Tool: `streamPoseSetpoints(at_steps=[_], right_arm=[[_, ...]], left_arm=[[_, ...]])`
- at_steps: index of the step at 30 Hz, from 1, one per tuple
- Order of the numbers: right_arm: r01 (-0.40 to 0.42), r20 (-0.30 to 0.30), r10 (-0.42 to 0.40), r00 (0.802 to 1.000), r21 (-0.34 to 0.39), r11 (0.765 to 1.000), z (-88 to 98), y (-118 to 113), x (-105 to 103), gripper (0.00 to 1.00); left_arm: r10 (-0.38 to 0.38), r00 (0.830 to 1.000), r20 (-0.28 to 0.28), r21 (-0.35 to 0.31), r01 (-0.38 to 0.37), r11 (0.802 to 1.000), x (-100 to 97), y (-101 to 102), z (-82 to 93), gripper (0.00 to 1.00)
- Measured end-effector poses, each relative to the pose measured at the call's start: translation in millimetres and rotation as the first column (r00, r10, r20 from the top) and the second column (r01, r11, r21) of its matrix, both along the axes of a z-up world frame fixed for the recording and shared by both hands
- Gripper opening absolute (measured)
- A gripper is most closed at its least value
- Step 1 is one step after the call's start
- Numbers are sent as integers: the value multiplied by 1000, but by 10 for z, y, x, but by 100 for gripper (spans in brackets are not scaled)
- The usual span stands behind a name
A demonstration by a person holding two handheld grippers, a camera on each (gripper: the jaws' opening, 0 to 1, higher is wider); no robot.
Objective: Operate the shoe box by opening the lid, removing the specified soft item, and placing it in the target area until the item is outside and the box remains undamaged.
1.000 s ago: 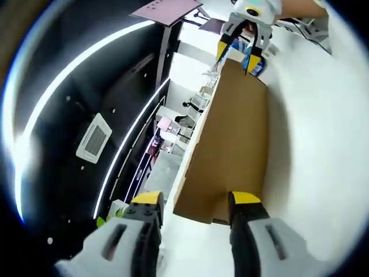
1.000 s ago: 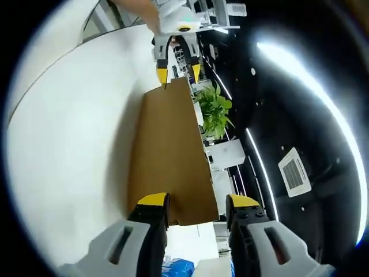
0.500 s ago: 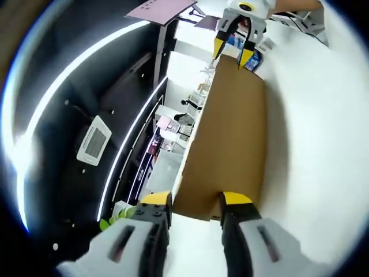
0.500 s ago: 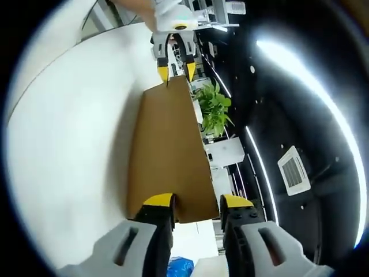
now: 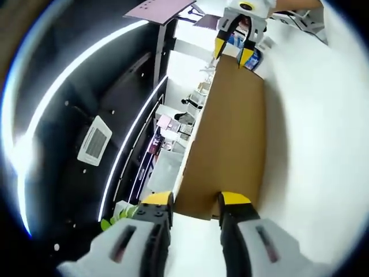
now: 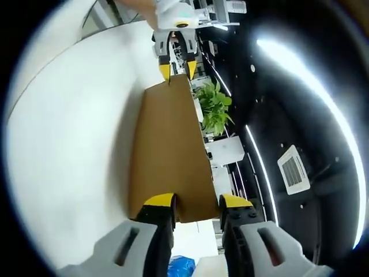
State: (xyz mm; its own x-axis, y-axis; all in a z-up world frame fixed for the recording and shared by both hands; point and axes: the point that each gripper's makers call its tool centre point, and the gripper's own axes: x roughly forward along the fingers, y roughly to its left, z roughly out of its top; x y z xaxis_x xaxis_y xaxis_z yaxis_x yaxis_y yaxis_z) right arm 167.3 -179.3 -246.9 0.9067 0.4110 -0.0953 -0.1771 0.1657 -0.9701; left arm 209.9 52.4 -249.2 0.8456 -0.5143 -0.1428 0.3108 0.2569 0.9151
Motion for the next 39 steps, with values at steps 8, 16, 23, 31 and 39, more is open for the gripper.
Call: streamPoseSetpoints(at_steps=[8,16,23,31,39], right_arm=[[8,-17,-9,1000,-18,1000,-66,-13,13,29],[4,-42,-3,999,10,1000,-103,-18,12,29],[-22,-117,25,993,28,999,-261,2,-7,36],[-3,-90,6,996,41,999,-203,6,-3,30],[7,-104,0,995,71,997,-162,5,-4,26]], left_arm=[[-13,1000,-7,17,13,1000,-25,-5,-54,30],[-12,1000,-3,9,13,1000,-30,-10,-104,31],[-20,999,-50,-17,19,1000,-1,-58,-274,46],[-27,996,-83,-77,21,997,-5,-58,-232,43],[-38,996,-86,-90,30,995,-5,-50,-219,42]])
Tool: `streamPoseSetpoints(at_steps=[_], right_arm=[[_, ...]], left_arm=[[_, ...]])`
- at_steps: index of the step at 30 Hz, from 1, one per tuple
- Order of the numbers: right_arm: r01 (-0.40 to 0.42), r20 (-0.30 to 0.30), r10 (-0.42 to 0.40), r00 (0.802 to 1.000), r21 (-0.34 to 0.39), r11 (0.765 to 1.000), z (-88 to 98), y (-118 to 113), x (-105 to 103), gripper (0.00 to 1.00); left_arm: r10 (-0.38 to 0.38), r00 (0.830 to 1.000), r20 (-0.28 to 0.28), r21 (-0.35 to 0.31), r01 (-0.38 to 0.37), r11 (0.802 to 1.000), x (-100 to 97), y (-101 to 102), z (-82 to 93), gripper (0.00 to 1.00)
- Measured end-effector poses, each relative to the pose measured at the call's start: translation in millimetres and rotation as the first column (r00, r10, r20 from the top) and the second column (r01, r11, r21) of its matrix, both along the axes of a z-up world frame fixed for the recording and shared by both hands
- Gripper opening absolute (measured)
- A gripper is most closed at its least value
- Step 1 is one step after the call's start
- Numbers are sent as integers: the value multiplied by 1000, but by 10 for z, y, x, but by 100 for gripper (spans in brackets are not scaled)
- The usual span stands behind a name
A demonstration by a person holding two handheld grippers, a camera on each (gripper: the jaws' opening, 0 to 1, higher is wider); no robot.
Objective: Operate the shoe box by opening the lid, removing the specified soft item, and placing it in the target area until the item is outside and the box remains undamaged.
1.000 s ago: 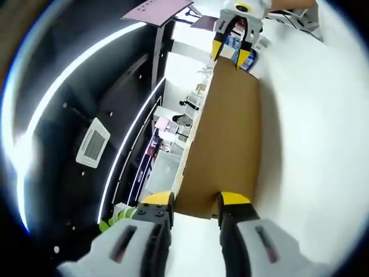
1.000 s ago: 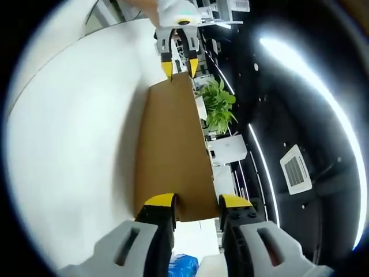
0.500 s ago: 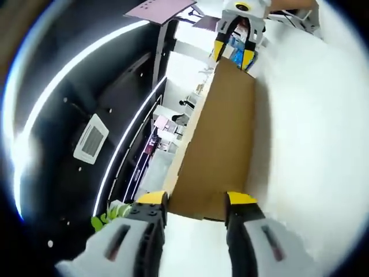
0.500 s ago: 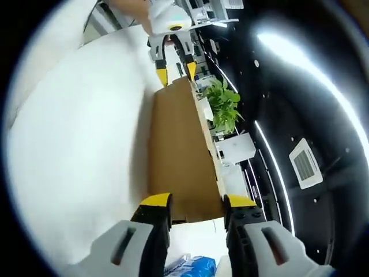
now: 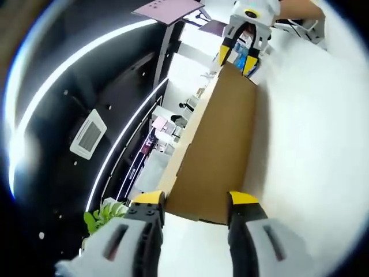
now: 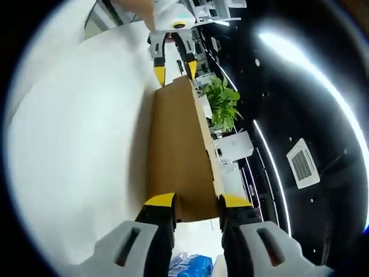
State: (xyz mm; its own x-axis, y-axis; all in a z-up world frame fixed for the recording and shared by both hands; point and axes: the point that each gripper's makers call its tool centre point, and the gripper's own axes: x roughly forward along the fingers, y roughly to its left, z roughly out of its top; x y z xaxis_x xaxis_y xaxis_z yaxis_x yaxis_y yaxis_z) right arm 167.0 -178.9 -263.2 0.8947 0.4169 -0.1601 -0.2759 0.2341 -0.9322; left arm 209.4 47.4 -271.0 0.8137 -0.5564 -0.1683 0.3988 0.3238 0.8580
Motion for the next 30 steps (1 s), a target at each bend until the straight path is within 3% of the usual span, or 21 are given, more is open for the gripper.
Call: streamPoseSetpoints(at_steps=[1,4,7,8,10,12,13,16,18,19,21,23,24,25,26,27,28,30], right_arm=[[-1,-40,4,999,84,996,12,7,-10,25],[-13,-75,28,997,199,980,57,9,-46,22],[-12,-118,54,992,330,944,112,8,-72,20],[-8,-128,59,990,370,929,139,8,-84,21],[8,-148,71,986,475,880,220,2,-105,22],[27,-179,83,980,539,842,277,-18,-123,22],[31,-182,86,980,560,828,307,-33,-124,22],[34,-201,138,970,672,740,413,-46,-151,22],[86,-266,183,946,754,651,428,-51,-184,22],[106,-279,191,941,779,617,440,-65,-179,24],[112,-284,218,934,810,576,468,-70,-178,32],[125,-292,242,925,836,534,481,-62,-186,41],[139,-292,236,927,851,507,496,-82,-177,45],[131,-278,223,934,850,511,512,-99,-170,48],[129,-283,231,931,846,517,505,-91,-184,52],[133,-277,232,933,860,493,526,-82,-176,55],[144,-295,253,921,864,482,522,-44,-186,62],[144,-289,257,922,873,466,565,-17,-164,75]], left_arm=[[-5,1000,-22,-53,3,999,-7,-10,16,41],[-44,988,-149,-190,15,982,-49,-26,35,45],[-63,979,-195,-255,12,967,-73,-32,100,43],[-71,983,-172,-268,23,963,-76,-28,165,42],[-108,975,-193,-382,26,924,-96,-33,301,46],[-171,955,-244,-493,30,870,-143,-56,420,50],[-181,953,-245,-527,25,850,-143,-43,472,50],[-222,941,-256,-652,1,758,-170,-12,655,49],[-253,932,-259,-680,10,733,-199,-23,715,51],[-274,922,-274,-708,0,707,-209,-43,736,54],[-364,867,-341,-778,-43,627,-244,-118,728,61],[-394,845,-362,-824,-93,559,-213,-104,749,63],[-430,827,-363,-862,-122,493,-201,-90,793,64],[-438,828,-351,-881,-132,455,-180,-60,826,64],[-394,859,-329,-889,-141,436,-110,24,842,63],[-361,871,-333,-880,-149,452,-76,61,816,63],[-327,881,-343,-871,-167,461,-36,99,774,65],[-313,879,-361,-856,-179,485,-14,83,696,72]])
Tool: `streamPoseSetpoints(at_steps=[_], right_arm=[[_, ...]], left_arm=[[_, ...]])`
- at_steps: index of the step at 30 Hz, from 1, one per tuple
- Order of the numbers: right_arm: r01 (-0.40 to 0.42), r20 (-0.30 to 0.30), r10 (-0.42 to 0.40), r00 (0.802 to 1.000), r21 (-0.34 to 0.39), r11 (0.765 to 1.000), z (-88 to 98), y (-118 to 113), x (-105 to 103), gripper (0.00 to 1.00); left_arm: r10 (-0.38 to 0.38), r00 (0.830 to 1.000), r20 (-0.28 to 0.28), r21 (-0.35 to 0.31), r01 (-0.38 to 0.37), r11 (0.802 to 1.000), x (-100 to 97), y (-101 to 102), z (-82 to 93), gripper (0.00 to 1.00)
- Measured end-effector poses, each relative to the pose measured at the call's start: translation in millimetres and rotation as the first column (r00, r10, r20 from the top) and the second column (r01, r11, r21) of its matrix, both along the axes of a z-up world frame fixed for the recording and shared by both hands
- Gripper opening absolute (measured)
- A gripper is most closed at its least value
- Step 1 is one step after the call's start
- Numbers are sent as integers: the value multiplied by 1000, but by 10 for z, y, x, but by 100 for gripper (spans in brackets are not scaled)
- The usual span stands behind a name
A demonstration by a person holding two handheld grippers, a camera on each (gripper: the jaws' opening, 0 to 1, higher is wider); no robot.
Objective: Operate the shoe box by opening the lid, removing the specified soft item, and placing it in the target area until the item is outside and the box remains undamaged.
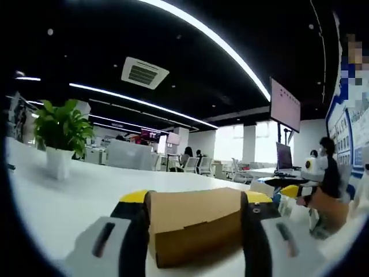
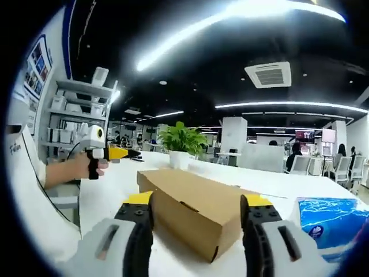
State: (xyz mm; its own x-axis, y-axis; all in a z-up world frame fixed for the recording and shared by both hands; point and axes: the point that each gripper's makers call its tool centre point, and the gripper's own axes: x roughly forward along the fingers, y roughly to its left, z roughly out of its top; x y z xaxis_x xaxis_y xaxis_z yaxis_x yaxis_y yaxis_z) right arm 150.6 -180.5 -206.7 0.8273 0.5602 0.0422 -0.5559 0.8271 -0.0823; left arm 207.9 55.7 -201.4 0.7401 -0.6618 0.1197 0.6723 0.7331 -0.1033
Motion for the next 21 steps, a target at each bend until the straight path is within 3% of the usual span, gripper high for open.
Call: streamPoseSetpoints(at_steps=[1,5,8,12,14,17,21], right_arm=[[5,-13,-5,1000,33,999,15,-4,9,79],[-8,-14,9,1000,46,999,22,22,16,82],[10,-21,-10,1000,-5,1000,-42,20,45,81],[53,-35,-54,998,-28,998,-113,-17,123,80],[47,-85,-48,995,-6,999,-187,-22,153,81],[70,-102,-70,992,-8,998,-263,-40,238,82],[98,-112,-96,989,14,995,-278,-78,316,78]], left_arm=[[0,1000,0,3,0,1000,2,-6,-21,75],[64,998,2,81,-64,995,75,84,-146,71],[73,997,1,126,-72,989,102,83,-218,77],[63,998,-24,130,-59,990,116,79,-282,79],[46,998,-54,149,-37,988,129,52,-361,85],[43,995,-89,157,-29,987,178,6,-454,92],[43,997,-57,199,-31,980,204,-45,-525,90]])
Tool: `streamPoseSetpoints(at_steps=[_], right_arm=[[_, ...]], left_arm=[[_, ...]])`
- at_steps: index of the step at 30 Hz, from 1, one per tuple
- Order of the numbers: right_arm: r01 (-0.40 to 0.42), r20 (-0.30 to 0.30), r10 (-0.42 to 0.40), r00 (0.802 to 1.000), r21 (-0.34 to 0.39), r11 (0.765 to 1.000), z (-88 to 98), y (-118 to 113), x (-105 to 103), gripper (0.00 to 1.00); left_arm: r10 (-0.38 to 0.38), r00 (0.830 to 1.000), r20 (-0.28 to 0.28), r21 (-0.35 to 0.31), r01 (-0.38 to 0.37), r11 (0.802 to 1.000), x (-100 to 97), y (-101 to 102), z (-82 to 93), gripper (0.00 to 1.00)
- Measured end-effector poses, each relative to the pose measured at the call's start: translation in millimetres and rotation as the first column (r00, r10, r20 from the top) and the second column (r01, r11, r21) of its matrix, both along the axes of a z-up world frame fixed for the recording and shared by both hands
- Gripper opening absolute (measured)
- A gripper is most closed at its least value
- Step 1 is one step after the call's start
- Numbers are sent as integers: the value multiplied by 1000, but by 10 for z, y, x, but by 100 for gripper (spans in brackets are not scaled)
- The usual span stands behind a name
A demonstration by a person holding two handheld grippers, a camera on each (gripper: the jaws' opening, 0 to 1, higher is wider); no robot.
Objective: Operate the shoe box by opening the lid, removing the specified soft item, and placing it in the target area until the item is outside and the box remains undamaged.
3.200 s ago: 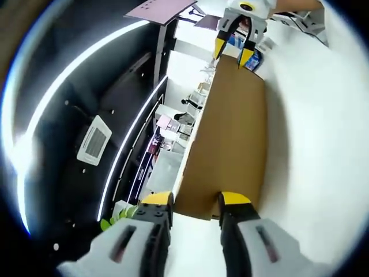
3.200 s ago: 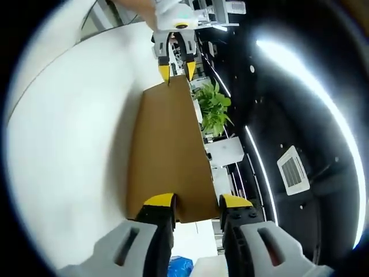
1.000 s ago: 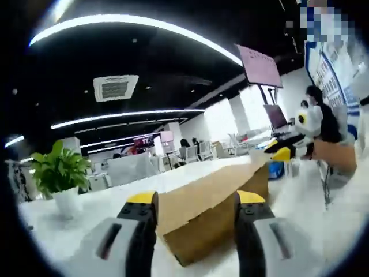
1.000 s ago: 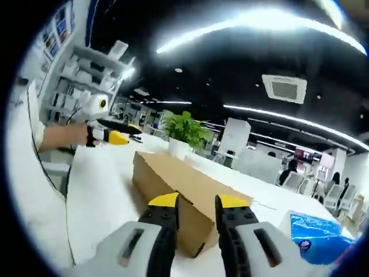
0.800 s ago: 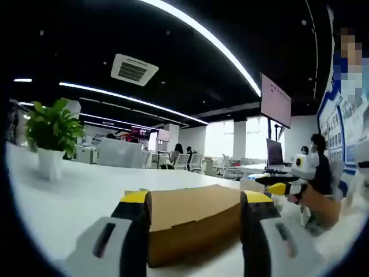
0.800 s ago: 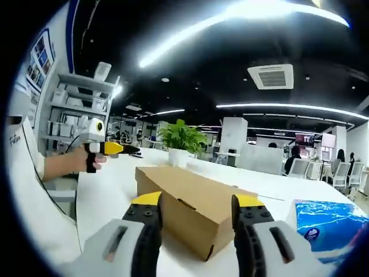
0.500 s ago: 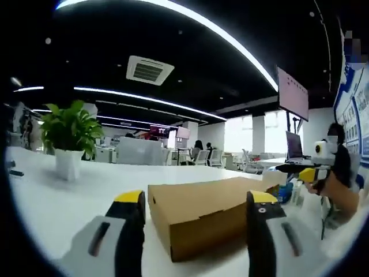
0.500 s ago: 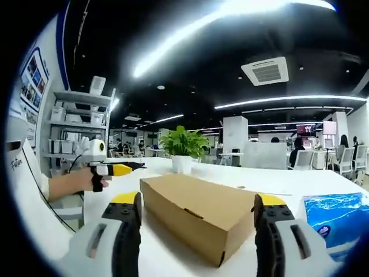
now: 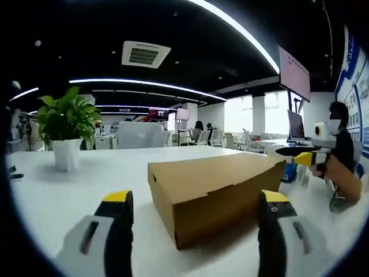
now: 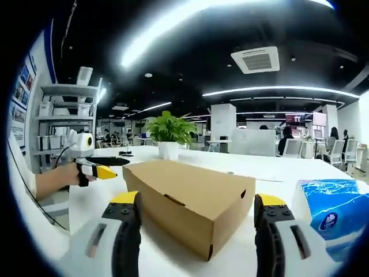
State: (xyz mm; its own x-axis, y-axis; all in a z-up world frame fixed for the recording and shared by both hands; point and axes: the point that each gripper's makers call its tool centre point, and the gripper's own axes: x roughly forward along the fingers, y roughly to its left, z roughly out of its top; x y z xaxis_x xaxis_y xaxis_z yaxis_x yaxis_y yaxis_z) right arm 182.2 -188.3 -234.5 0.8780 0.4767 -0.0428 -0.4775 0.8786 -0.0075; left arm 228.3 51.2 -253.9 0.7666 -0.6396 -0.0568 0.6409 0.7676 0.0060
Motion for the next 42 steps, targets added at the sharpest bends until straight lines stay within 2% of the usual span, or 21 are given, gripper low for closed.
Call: streamPoseSetpoints(at_steps=[2,5,8,11,15,20,25,28,29,30,31,33,42], right_arm=[[12,-5,-12,1000,14,1000,-16,-16,42,76],[1,10,-1,1000,-29,1000,-54,15,72,81],[-6,15,6,1000,-48,999,-95,57,73,83],[-19,38,20,999,-30,999,-71,98,70,84],[9,-18,-9,1000,-41,999,-160,65,137,83],[-3,-42,1,999,-49,999,-224,76,172,82],[-11,-56,8,998,-40,999,-264,92,202,79],[-18,-71,15,997,-41,999,-305,110,212,73],[-20,-75,16,997,-46,999,-322,115,216,71],[-17,-74,14,997,-47,999,-325,113,217,71],[-8,-72,4,997,-54,999,-330,100,226,70],[-10,-73,6,997,-52,999,-324,101,227,70],[-15,-72,11,997,-50,999,-313,106,222,70]], left_arm=[[5,1000,6,2,-5,1000,24,2,-14,89],[-10,1000,-24,-29,10,1000,35,-13,-32,89],[-10,999,-35,-14,10,1000,43,-18,-62,87],[-8,999,-31,1,8,1000,58,-23,-68,87],[-25,999,-38,6,26,1000,72,-66,-84,82],[-25,998,-61,2,25,1000,122,-80,-108,78],[-30,998,-51,15,31,999,144,-94,-122,78],[-31,998,-49,33,32,999,154,-110,-159,75],[-35,997,-65,27,37,999,155,-125,-183,73],[-39,997,-70,24,41,999,149,-134,-190,68],[-53,996,-78,17,55,998,127,-163,-197,68],[-26,998,-53,44,28,999,122,-165,-191,66],[-18,998,-67,41,21,999,60,-231,-170,66]])
